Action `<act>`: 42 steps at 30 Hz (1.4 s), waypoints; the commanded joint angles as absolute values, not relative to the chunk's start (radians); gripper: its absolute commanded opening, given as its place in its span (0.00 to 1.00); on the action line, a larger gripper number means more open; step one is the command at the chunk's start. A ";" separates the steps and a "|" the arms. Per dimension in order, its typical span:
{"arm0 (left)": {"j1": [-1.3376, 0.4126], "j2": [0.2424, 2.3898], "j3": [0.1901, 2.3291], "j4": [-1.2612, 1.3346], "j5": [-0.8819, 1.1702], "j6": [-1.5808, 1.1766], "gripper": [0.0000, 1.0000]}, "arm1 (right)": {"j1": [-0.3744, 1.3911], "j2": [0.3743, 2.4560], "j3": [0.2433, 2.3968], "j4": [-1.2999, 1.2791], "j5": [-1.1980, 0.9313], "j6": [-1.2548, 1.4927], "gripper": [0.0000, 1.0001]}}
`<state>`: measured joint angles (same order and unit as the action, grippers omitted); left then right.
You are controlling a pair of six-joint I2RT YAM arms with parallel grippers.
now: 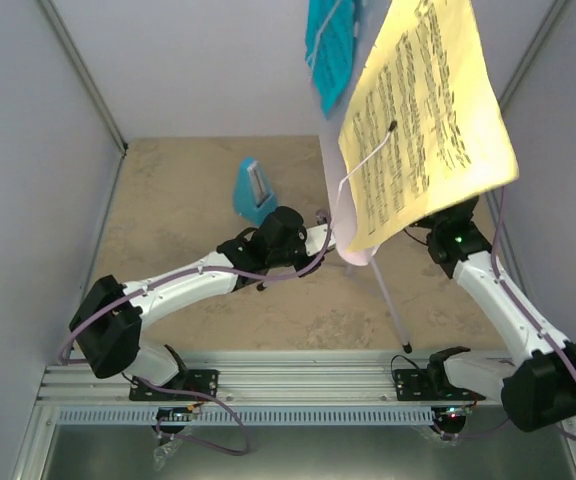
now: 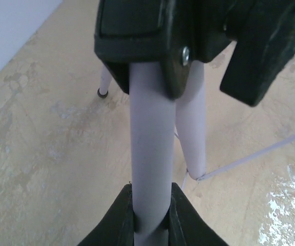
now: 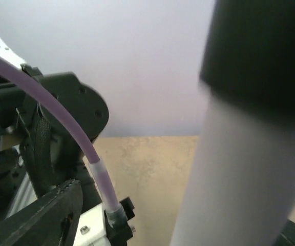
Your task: Pack up the instrument practice props
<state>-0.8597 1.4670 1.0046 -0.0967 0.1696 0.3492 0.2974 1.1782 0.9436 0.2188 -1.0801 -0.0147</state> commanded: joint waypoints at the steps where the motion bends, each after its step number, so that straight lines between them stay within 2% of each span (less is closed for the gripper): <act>1: -0.888 1.431 0.942 -0.129 0.057 0.216 0.00 | 0.310 1.059 0.887 0.280 -0.936 -0.010 0.79; 3: -0.888 1.422 0.932 -0.124 0.044 0.189 0.00 | 0.310 1.026 0.864 0.283 -0.876 -0.005 0.85; 7: -0.890 1.402 0.910 -0.100 0.006 0.112 0.00 | 0.310 0.987 0.832 0.276 -0.761 0.029 0.89; 13: -0.891 1.365 0.875 -0.041 -0.257 -0.088 0.00 | 0.310 0.926 0.770 0.276 -0.594 0.133 0.97; 18: -0.892 1.406 0.926 -0.039 -0.380 -0.280 0.00 | 0.310 0.893 0.739 0.257 -0.478 0.290 0.98; 23: -0.918 1.514 1.017 -0.062 -0.461 -0.378 0.00 | 0.310 0.859 0.746 0.124 -0.306 0.380 0.98; 27: -0.943 1.603 1.089 -0.100 -0.559 -0.411 0.00 | 0.310 0.834 0.735 0.060 -0.289 0.399 0.98; 33: -0.975 1.675 1.145 -0.125 -0.569 -0.390 0.00 | 0.310 0.810 0.680 0.046 -0.271 0.418 0.98; 38: -1.009 1.730 1.204 -0.203 -0.653 -0.347 0.00 | 0.312 0.833 0.645 0.095 -0.330 0.304 0.98; 42: -1.015 1.729 1.204 -0.208 -0.693 -0.326 0.00 | 0.312 0.904 0.704 0.084 -0.374 0.227 0.98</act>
<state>-0.9642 1.6913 1.2068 -0.1047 -0.6949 -0.4324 0.3061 0.8528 0.6594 0.0711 -0.3187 0.3222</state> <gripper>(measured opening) 0.138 0.976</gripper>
